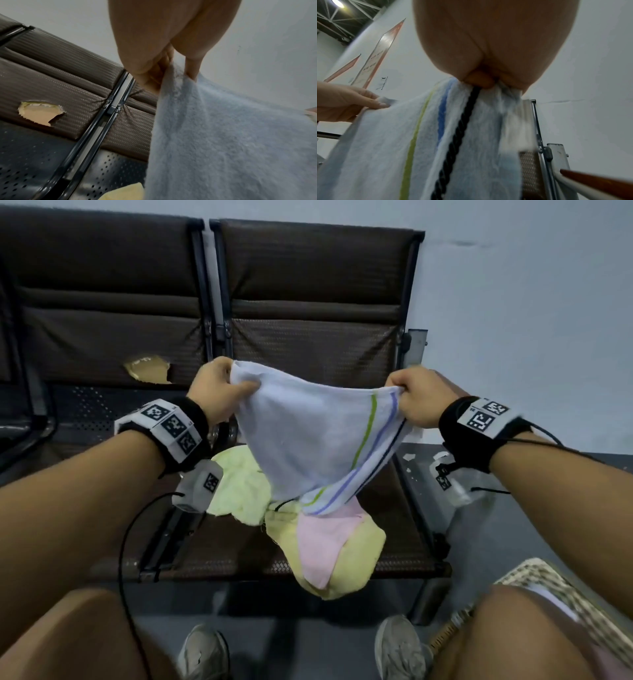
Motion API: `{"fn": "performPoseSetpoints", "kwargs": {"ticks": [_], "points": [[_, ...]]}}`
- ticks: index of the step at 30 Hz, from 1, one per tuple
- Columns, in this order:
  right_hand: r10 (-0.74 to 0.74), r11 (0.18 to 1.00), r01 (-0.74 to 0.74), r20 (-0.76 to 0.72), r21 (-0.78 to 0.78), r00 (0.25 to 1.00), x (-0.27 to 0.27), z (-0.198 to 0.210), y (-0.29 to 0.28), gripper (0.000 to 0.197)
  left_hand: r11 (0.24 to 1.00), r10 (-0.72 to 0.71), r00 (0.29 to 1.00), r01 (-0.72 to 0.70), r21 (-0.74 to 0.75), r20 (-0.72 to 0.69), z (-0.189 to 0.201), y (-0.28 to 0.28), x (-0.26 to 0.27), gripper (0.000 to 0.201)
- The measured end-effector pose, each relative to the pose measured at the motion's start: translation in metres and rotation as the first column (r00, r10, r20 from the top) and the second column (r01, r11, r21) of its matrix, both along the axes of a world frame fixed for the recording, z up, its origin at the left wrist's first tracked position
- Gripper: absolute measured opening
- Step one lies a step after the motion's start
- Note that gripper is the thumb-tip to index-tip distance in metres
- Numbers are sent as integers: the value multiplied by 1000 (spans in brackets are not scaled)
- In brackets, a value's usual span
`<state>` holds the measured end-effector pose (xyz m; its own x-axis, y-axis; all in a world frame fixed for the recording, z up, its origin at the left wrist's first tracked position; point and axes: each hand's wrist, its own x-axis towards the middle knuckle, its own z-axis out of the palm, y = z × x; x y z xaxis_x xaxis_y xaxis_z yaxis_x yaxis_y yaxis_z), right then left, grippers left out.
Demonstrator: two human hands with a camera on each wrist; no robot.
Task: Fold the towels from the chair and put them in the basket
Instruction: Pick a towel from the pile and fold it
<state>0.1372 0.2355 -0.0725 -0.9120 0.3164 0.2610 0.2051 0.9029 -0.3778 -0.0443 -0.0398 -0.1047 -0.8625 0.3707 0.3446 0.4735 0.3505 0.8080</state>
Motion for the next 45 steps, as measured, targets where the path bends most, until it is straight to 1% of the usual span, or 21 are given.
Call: {"fn": "performPoseSetpoints", "kwargs": {"ticks": [5, 7, 9, 13, 15, 17, 19, 21, 23, 24, 27, 29, 30, 32, 34, 36, 38, 40, 41, 43, 45], "points": [[-58, 993, 51, -70, -106, 996, 0, 30, 1, 35, 993, 36, 999, -37, 108, 13, 24, -6, -4, 21], [-50, 991, 44, -42, -124, 998, 1, 36, 0, 45, 981, 60, 997, -67, 181, 42, 27, -5, -9, 42], [-30, 974, 32, 10, -226, 999, -1, 40, -2, 41, 970, 98, 991, -115, 215, 89, 26, -1, -12, 62], [-104, 867, 95, 9, -490, 994, -11, 43, -14, 21, 913, 149, 953, -235, 333, 264, 24, 16, -2, 40], [-155, 788, 138, 25, -600, 988, -17, 41, -25, 28, 880, 123, 937, -256, 401, 327, 25, 29, 11, 36], [-151, 699, 142, 49, -701, 987, -23, 37, -39, 32, 871, -3, 934, -174, 460, 358, 26, 44, 32, 30], [-122, 607, 94, 24, -789, 992, -28, 33, -56, 29, 872, -192, 923, 5, 490, 332, 25, 58, 60, 32], [-70, 505, 14, -24, -863, 997, -30, 32, -69, 28, 902, -279, 926, 162, 400, 255, 21, 68, 82, 45], [15, 417, -30, -26, -908, 1000, -29, 32, -75, 36, 924, -314, 928, 250, 288, 201, 23, 70, 94, 44], [44, 424, -30, -13, -905, 999, -28, 31, -75, 36, 923, -336, 915, 272, 273, 225, 26, 68, 95, 44], [36, 569, -2, 22, -822, 999, -22, 31, -76, 8, 916, -320, 878, 191, 353, 356, 31, 63, 89, 38], [74, 624, -31, 19, -781, 997, -19, 34, -77, 16, 930, -186, 927, 60, 362, 324, 28, 61, 79, 14], [118, 622, -64, 12, -780, 993, -19, 36, -76, 26, 934, -165, 928, 39, 356, 333, 26, 60, 74, 18], [195, 571, -124, -13, -812, 981, -18, 40, -76, 38, 910, -350, 835, 195, 366, 424, 26, 58, 66, 36], [224, 527, -153, -37, -836, 974, -20, 44, -72, 38, 838, -543, 675, 408, 361, 498, 31, 53, 59, 39], [227, 562, -155, -28, -813, 973, -25, 47, -64, 30, 796, -605, 593, 471, 380, 531, 35, 50, 50, 41], [232, 710, -120, 70, -694, 970, -28, 50, -50, 24, 814, -580, 639, 430, 390, 506, 37, 54, 40, 37], [183, 910, -65, 255, -410, 949, -33, 51, -32, 30, 877, -470, 766, 348, 332, 438, 37, 62, 31, 30], [122, 964, -37, 317, -262, 940, -37, 51, -24, 29, 907, -403, 824, 304, 291, 397, 37, 66, 27, 28], [-7, 995, 35, 290, -93, 957, -45, 49, -11, 26, 944, -298, 903, 231, 233, 309, 36, 75, 18, 24], [-109, 991, 118, 124, -69, 986, -53, 47, -3, 30, 955, -235, 943, 178, 238, 237, 37, 83, 11, 23]]}}
